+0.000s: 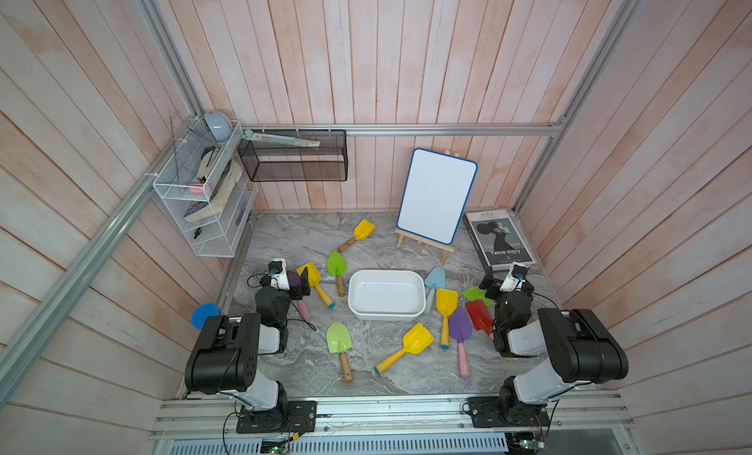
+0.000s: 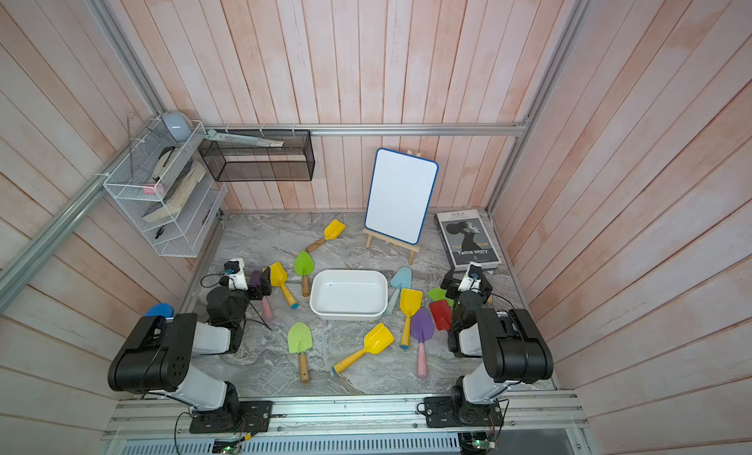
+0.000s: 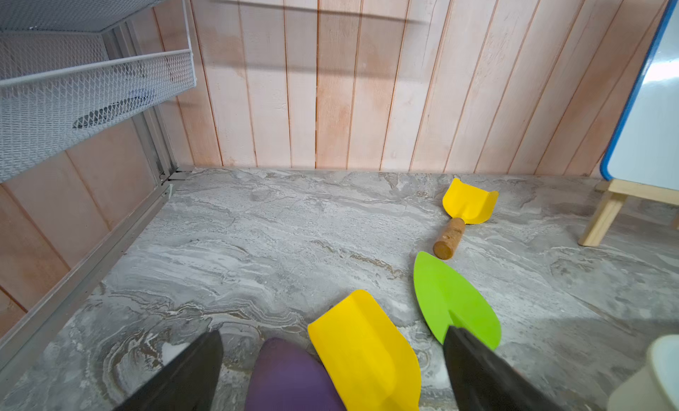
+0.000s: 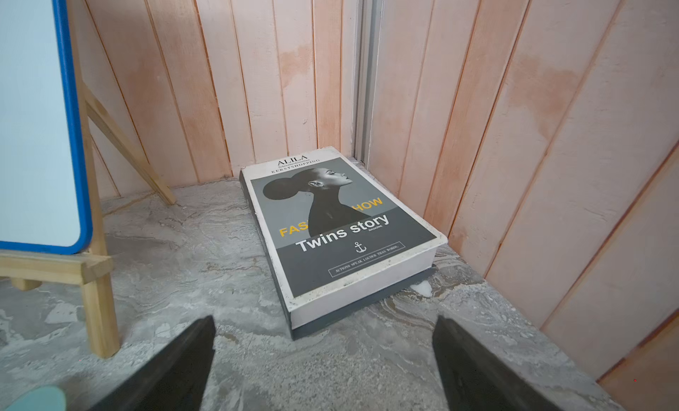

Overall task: Put the shovel into the storage box
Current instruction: Pick up the storage box at the center of the board.

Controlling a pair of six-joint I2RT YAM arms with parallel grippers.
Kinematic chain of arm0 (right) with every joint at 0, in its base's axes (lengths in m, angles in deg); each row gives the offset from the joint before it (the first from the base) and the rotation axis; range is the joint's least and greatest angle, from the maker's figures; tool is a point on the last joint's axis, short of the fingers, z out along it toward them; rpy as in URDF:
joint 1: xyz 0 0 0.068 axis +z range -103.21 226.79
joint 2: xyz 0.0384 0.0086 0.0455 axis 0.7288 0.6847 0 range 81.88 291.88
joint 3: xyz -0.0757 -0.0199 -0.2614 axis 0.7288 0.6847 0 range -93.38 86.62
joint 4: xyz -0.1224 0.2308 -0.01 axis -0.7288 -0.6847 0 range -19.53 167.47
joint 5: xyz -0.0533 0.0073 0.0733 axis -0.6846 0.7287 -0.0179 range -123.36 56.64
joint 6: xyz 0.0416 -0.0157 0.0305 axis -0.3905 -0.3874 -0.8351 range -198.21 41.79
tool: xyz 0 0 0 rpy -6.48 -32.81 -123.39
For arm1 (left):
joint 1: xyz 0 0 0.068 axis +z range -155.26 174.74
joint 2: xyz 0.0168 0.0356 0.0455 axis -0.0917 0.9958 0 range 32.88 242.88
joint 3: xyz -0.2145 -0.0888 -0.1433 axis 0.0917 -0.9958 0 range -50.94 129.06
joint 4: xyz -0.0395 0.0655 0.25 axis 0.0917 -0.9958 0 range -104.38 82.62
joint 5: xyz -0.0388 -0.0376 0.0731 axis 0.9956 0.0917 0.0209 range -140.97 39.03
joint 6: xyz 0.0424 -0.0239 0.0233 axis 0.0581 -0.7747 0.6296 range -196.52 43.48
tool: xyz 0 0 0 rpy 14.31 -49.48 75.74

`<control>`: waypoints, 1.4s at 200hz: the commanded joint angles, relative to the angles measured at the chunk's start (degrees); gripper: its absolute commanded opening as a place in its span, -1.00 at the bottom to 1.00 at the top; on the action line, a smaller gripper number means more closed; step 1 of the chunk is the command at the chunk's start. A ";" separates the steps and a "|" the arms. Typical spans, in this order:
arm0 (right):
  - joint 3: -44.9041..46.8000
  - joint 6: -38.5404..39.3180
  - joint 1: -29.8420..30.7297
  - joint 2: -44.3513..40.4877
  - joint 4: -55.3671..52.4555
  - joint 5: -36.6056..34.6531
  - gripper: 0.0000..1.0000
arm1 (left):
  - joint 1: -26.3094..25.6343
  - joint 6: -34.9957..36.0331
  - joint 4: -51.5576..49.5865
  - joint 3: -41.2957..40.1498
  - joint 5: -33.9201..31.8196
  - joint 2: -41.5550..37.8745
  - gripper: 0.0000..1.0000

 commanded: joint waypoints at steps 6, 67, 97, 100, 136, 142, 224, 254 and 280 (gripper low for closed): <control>-0.29 -0.47 -0.23 -0.55 -0.26 0.63 0.96 | 0.02 0.62 0.25 0.74 0.73 -0.03 0.99; -0.29 -0.47 -0.23 -0.59 -0.26 0.63 0.96 | -0.02 0.62 0.30 0.69 0.73 -0.06 0.99; -0.29 -0.47 -0.23 -0.55 -0.25 0.56 0.96 | 0.01 0.62 0.24 0.73 0.73 -0.08 0.99; -0.29 -0.51 -0.23 -0.58 -0.26 0.62 0.96 | 0.05 0.68 0.24 0.73 0.73 -0.08 0.99; -0.24 -0.47 -0.23 -0.56 -0.25 0.63 0.96 | 0.02 0.62 0.31 0.67 0.73 -0.08 0.99; -0.29 -0.47 -0.23 -0.57 -0.26 0.63 0.96 | 0.02 0.61 0.24 0.73 0.73 -0.08 0.99; 0.30 -0.46 -0.40 -0.58 0.78 1.53 0.94 | -0.03 0.08 0.83 0.25 -1.02 -0.22 0.99; 2.48 -0.65 -0.54 -2.87 2.90 1.36 0.90 | -0.35 -1.63 -12.29 3.92 -7.68 -8.57 0.99; 1.32 -0.91 -0.32 -10.57 -5.81 -0.12 0.89 | -2.33 -5.37 -31.54 12.02 -15.05 -18.48 0.99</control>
